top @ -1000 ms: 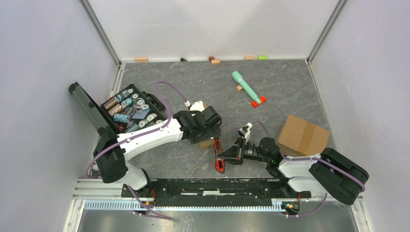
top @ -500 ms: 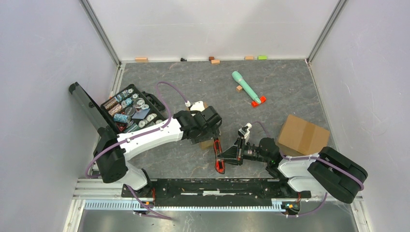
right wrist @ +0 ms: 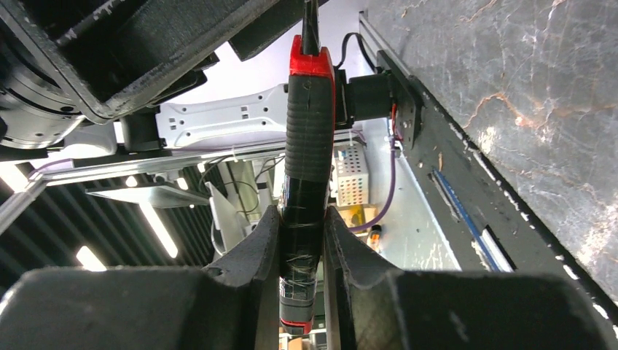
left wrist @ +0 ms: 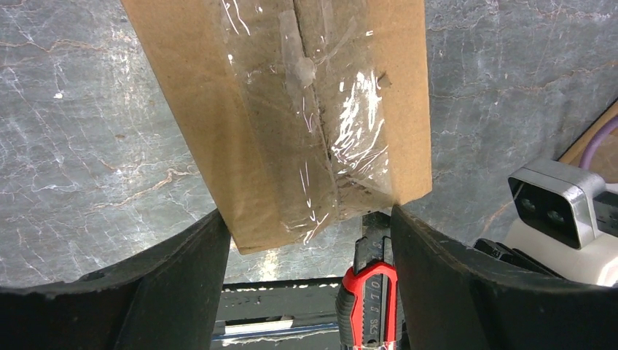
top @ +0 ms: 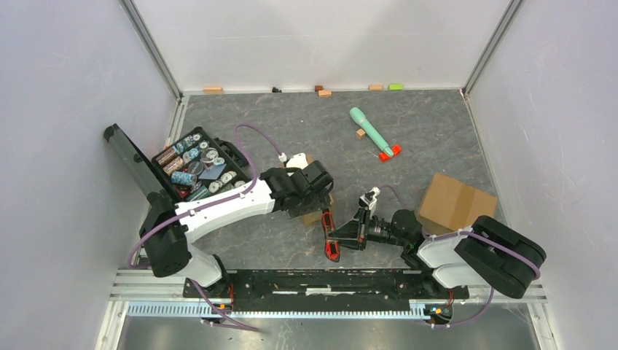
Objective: Unpack the express box
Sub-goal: Cut the express box at the center of the board.
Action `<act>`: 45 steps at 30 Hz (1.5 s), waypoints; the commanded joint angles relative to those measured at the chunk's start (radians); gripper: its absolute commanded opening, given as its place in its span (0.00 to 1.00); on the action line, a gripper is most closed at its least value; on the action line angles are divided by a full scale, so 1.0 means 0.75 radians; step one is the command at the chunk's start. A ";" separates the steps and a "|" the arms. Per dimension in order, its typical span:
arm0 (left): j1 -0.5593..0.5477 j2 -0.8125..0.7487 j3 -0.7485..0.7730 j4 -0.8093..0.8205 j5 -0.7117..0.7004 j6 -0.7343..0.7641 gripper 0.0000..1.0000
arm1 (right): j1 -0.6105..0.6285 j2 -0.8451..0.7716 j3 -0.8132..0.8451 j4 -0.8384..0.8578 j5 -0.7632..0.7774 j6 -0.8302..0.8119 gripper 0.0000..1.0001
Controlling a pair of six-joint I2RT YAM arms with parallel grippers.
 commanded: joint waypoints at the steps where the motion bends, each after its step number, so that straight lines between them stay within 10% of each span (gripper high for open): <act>1: -0.002 -0.020 -0.056 -0.031 0.018 0.006 0.63 | 0.010 0.032 -0.025 0.514 -0.017 0.106 0.00; 11: 0.000 -0.012 -0.063 0.002 0.046 0.008 0.77 | 0.016 0.022 0.017 0.360 -0.038 -0.001 0.00; 30: 0.040 -0.023 -0.083 0.008 0.046 -0.013 0.32 | 0.029 0.008 0.037 0.383 -0.091 -0.004 0.00; 37: 0.054 -0.032 -0.094 0.056 0.097 0.015 0.78 | 0.037 0.012 0.043 0.372 -0.098 -0.030 0.00; 45: 0.053 -0.053 -0.107 0.068 0.120 0.019 0.94 | 0.041 0.124 0.050 0.664 -0.058 0.110 0.00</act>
